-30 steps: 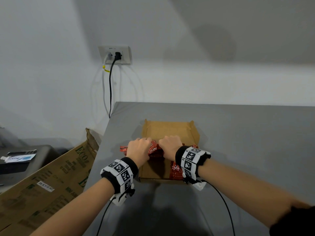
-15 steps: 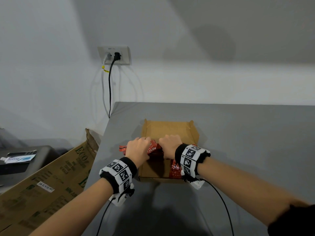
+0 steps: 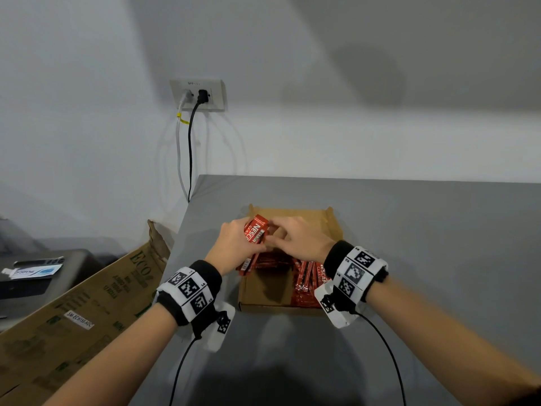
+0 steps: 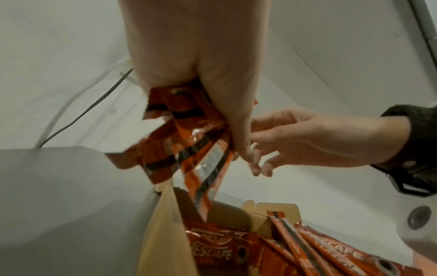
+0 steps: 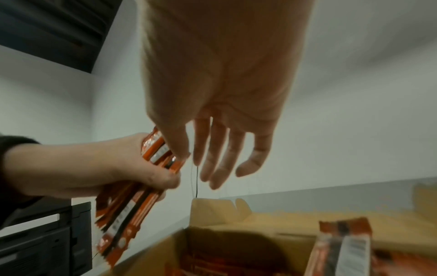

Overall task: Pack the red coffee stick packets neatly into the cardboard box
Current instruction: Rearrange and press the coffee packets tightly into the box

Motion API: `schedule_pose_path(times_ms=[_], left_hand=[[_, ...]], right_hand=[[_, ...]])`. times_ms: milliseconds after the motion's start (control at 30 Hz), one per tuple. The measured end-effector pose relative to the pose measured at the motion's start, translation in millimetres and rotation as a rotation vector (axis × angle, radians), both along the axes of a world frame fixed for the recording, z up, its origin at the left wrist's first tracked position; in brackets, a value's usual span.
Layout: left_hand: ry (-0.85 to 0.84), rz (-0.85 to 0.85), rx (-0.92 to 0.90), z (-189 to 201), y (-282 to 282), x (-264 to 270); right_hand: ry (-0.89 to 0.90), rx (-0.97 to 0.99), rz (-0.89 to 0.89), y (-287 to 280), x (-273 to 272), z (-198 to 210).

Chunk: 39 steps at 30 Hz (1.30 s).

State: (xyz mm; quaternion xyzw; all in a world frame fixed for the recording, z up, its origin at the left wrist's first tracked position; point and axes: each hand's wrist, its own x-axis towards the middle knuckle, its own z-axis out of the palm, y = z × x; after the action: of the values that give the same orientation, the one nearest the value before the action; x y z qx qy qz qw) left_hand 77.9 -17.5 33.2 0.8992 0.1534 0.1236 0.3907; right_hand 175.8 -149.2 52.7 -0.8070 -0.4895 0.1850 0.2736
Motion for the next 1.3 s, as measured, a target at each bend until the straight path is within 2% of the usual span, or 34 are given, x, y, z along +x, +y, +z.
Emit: schedule_pose_path(times_ms=[67,167,300,433,500,600,767,900,1033,1133,1200,1300], left_hand=[[-0.018,-0.049,-0.022,1.7,-4.4,-0.9],[-0.017,-0.037,-0.08,-1.1,-2.5,-1.2],[0.06,-0.011,-0.234,-5.4,7.5,-4.8],[0.066,0.024,-0.439,-8.4,12.0,-7.5],[0.069,0.043,-0.475,-7.9,13.1,-8.0],[0.107,-0.032,-0.508,-5.8,12.8,-8.1],[0.233,-0.156,-0.652,-3.8,7.3,-9.7],[0.17,-0.085,-0.457,-8.3,5.3,-6.6],[0.075,0.075,-0.115,-18.2,5.3,-1.7],[-0.02,0.137,0.121,-24.8,0.7,-1.4],[-0.091,0.129,0.131,-24.5,-3.3,-1.9],[-0.097,0.076,-0.109,-19.1,-6.1,-7.7]], right_hand=[[-0.022,0.032,-0.01,0.6,-2.1,-3.1],[-0.072,0.063,-0.067,0.8,1.0,-4.6],[-0.02,0.138,-0.16,-5.7,9.0,-2.5],[-0.026,0.23,-0.192,-16.5,15.0,-4.7],[-0.037,0.275,-0.187,-19.9,18.3,-6.6],[-0.042,0.281,-0.154,-24.1,19.3,-7.3],[-0.041,0.429,-0.177,-26.0,26.2,-4.4],[-0.041,0.37,-0.14,-28.2,27.9,-11.5],[0.076,0.203,-0.11,-37.8,25.5,-16.7],[0.107,0.216,-0.109,-36.9,16.2,-17.7],[0.026,0.193,-0.15,-34.6,15.4,-17.8],[-0.025,0.147,-0.174,-35.0,18.9,-18.7]])
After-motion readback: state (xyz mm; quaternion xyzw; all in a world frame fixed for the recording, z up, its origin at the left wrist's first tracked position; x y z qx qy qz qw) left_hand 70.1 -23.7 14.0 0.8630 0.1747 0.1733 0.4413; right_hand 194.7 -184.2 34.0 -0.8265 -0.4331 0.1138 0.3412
